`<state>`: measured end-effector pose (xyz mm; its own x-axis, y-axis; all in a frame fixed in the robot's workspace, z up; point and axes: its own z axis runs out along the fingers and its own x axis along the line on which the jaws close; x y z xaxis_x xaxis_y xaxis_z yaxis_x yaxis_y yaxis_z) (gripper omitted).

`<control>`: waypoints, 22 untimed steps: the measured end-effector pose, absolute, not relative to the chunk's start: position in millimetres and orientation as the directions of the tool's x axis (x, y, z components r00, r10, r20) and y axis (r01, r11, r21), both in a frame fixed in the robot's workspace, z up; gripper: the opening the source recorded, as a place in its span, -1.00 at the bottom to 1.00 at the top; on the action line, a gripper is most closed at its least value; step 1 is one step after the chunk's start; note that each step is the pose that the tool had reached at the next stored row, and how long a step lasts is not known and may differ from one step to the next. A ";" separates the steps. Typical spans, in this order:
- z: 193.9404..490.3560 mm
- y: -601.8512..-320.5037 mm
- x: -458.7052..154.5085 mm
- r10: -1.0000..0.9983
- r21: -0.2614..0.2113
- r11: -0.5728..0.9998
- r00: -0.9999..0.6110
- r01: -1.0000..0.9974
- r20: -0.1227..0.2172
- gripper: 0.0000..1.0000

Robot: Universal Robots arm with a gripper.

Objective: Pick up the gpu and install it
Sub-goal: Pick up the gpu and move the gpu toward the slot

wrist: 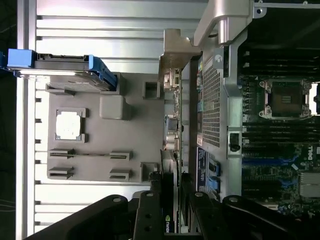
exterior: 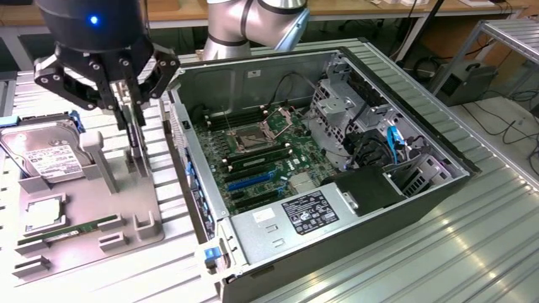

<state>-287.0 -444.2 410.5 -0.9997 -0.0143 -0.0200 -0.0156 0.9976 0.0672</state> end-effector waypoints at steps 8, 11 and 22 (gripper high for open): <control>438.4 -451.7 -250.3 -0.016 0.074 0.997 -1.000 -0.017 -0.013 -0.47; 439.0 -452.6 -236.5 -0.016 0.074 0.997 -1.000 -0.016 -0.003 -0.47; 437.5 -453.8 -169.1 -0.016 0.075 0.997 -0.998 -0.011 0.056 -0.47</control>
<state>-169.1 -453.8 437.5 -0.9983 -0.0157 0.0564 -0.0115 0.9971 0.0748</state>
